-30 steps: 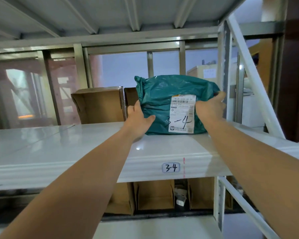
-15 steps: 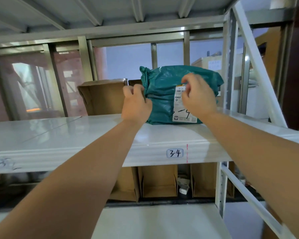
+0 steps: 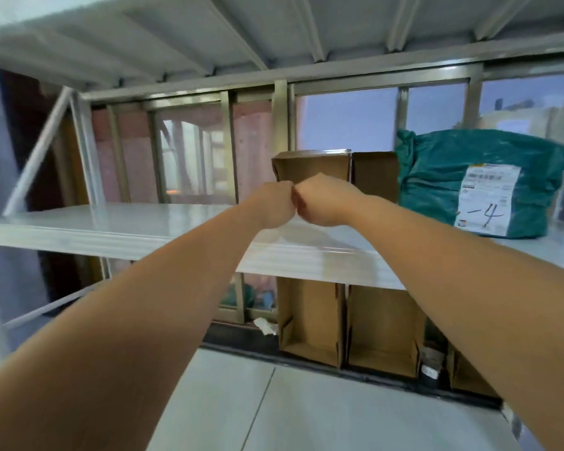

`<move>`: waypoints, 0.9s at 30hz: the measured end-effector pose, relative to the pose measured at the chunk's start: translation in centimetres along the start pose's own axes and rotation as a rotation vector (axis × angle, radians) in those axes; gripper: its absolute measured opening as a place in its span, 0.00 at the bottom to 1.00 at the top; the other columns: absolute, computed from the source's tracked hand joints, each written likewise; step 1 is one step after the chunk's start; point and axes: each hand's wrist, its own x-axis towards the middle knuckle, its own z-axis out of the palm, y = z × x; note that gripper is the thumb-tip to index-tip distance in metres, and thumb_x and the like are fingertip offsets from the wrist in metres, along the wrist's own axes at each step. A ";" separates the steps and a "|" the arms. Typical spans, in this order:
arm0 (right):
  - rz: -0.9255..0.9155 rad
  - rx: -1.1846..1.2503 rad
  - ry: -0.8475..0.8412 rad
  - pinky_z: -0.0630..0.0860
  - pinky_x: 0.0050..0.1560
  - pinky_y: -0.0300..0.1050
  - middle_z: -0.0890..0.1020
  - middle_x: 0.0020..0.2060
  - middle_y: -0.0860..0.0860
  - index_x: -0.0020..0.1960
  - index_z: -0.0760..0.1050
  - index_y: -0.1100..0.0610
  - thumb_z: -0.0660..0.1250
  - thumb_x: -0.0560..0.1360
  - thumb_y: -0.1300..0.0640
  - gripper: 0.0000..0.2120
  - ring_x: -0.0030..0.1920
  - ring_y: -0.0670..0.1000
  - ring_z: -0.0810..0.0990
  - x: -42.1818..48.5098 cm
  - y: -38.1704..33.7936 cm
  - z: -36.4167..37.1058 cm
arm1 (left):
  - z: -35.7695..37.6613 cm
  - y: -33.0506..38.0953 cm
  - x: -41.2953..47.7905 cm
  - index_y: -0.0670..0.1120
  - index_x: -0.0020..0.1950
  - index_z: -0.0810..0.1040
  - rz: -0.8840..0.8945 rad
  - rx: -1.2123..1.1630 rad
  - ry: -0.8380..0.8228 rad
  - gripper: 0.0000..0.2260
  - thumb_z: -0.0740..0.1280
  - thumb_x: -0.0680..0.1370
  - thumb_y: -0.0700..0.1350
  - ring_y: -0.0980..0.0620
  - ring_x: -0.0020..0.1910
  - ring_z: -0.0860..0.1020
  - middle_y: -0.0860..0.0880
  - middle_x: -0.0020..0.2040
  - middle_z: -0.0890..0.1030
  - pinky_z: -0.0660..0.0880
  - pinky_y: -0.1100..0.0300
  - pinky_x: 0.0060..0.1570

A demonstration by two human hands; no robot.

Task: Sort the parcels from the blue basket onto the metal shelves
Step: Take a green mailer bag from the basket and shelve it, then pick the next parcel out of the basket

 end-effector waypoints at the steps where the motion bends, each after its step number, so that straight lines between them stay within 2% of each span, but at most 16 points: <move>1: -0.034 -0.018 0.012 0.71 0.37 0.46 0.74 0.39 0.53 0.44 0.70 0.55 0.57 0.77 0.61 0.05 0.39 0.55 0.73 0.7 -2.2 0.1 | -0.8 -1.7 -1.3 0.37 0.58 0.74 -0.019 0.044 -0.023 0.13 0.53 0.81 0.40 0.40 0.56 0.76 0.38 0.58 0.78 0.70 0.54 0.51; 3: -0.087 -0.010 0.022 0.70 0.36 0.46 0.75 0.39 0.53 0.46 0.72 0.56 0.56 0.76 0.61 0.06 0.39 0.54 0.73 2.3 -6.6 0.4 | -2.4 -5.0 -4.1 0.37 0.56 0.75 -0.068 0.126 -0.071 0.13 0.53 0.80 0.39 0.40 0.56 0.76 0.39 0.57 0.78 0.69 0.55 0.49; 5: -0.133 0.021 0.002 0.69 0.37 0.45 0.73 0.39 0.53 0.49 0.74 0.57 0.56 0.75 0.63 0.09 0.40 0.55 0.72 4.2 -11.0 0.7 | -3.9 -8.4 -7.0 0.36 0.61 0.74 -0.119 0.196 -0.115 0.14 0.55 0.80 0.39 0.40 0.59 0.75 0.39 0.60 0.78 0.70 0.55 0.53; 7: -0.177 0.047 -0.044 0.69 0.38 0.45 0.71 0.36 0.52 0.44 0.73 0.55 0.56 0.75 0.63 0.08 0.41 0.56 0.73 5.8 -15.6 0.9 | -5.1 -11.8 -10.2 0.37 0.65 0.72 -0.163 0.222 -0.179 0.16 0.55 0.81 0.40 0.42 0.61 0.74 0.40 0.64 0.76 0.69 0.56 0.55; 11: -0.276 0.101 -0.099 0.68 0.40 0.44 0.73 0.37 0.53 0.39 0.69 0.52 0.57 0.77 0.60 0.09 0.39 0.55 0.72 8.1 -24.7 2.0 | -6.6 -18.6 -16.7 0.40 0.69 0.70 -0.291 0.189 -0.336 0.16 0.57 0.82 0.42 0.45 0.64 0.73 0.42 0.66 0.74 0.67 0.60 0.57; 14: -0.337 0.169 -0.170 0.69 0.43 0.45 0.75 0.42 0.51 0.44 0.72 0.51 0.59 0.77 0.57 0.06 0.41 0.52 0.74 9.1 -31.1 3.3 | -6.9 -23.9 -21.3 0.42 0.69 0.69 -0.417 0.106 -0.464 0.18 0.64 0.79 0.43 0.45 0.62 0.74 0.43 0.65 0.74 0.70 0.58 0.55; 16: -0.358 0.217 -0.267 0.69 0.45 0.46 0.75 0.42 0.51 0.45 0.72 0.51 0.60 0.77 0.58 0.04 0.41 0.51 0.74 9.5 -35.0 4.2 | -6.7 -27.0 -24.1 0.42 0.70 0.66 -0.462 0.055 -0.521 0.19 0.63 0.80 0.43 0.47 0.56 0.75 0.46 0.61 0.73 0.68 0.59 0.55; 17: -0.366 0.213 -0.316 0.71 0.46 0.47 0.76 0.44 0.52 0.46 0.73 0.52 0.60 0.77 0.58 0.04 0.43 0.53 0.75 9.7 -36.9 4.7 | -6.7 -28.3 -25.5 0.43 0.70 0.66 -0.497 0.054 -0.547 0.19 0.62 0.80 0.43 0.48 0.52 0.75 0.48 0.57 0.73 0.67 0.60 0.52; 19: -0.381 0.165 -0.401 0.75 0.48 0.48 0.78 0.47 0.55 0.49 0.75 0.56 0.60 0.77 0.59 0.06 0.47 0.55 0.78 10.3 -40.3 6.3 | -6.3 -31.2 -28.0 0.41 0.67 0.70 -0.562 0.100 -0.599 0.17 0.62 0.80 0.46 0.49 0.45 0.75 0.47 0.52 0.75 0.68 0.62 0.45; 21: -0.409 0.163 -0.481 0.78 0.49 0.49 0.79 0.47 0.55 0.50 0.77 0.58 0.60 0.77 0.58 0.08 0.46 0.54 0.79 11.1 -43.5 8.6 | -5.6 -34.3 -30.7 0.40 0.62 0.74 -0.643 0.108 -0.681 0.15 0.62 0.80 0.48 0.52 0.40 0.75 0.45 0.49 0.78 0.73 0.60 0.43; 23: -0.442 0.218 -0.590 0.78 0.50 0.49 0.79 0.47 0.53 0.52 0.77 0.57 0.62 0.78 0.56 0.08 0.44 0.52 0.79 11.8 -46.5 10.5 | -4.6 -37.0 -33.6 0.42 0.61 0.74 -0.729 0.094 -0.748 0.14 0.62 0.80 0.48 0.50 0.43 0.78 0.48 0.45 0.77 0.77 0.56 0.50; 24: -0.447 0.241 -0.667 0.78 0.53 0.49 0.79 0.49 0.53 0.56 0.76 0.58 0.62 0.78 0.56 0.09 0.45 0.51 0.80 12.0 -48.0 11.4 | -4.2 -38.1 -35.1 0.42 0.62 0.73 -0.768 0.075 -0.770 0.14 0.61 0.80 0.47 0.49 0.45 0.79 0.49 0.44 0.76 0.78 0.56 0.51; 26: -0.450 0.238 -0.844 0.77 0.59 0.53 0.78 0.57 0.55 0.66 0.72 0.57 0.63 0.79 0.55 0.16 0.52 0.53 0.80 12.3 -50.5 13.0 | -3.1 -39.7 -37.8 0.40 0.64 0.72 -0.839 0.032 -0.796 0.15 0.60 0.81 0.45 0.50 0.44 0.79 0.47 0.45 0.77 0.77 0.58 0.47; 27: -0.453 0.229 -0.929 0.75 0.61 0.55 0.77 0.60 0.56 0.69 0.69 0.56 0.64 0.79 0.54 0.19 0.54 0.54 0.80 12.3 -51.7 13.8 | -2.4 -40.2 -39.1 0.39 0.66 0.71 -0.872 0.017 -0.815 0.15 0.59 0.81 0.44 0.49 0.45 0.79 0.45 0.49 0.78 0.76 0.59 0.46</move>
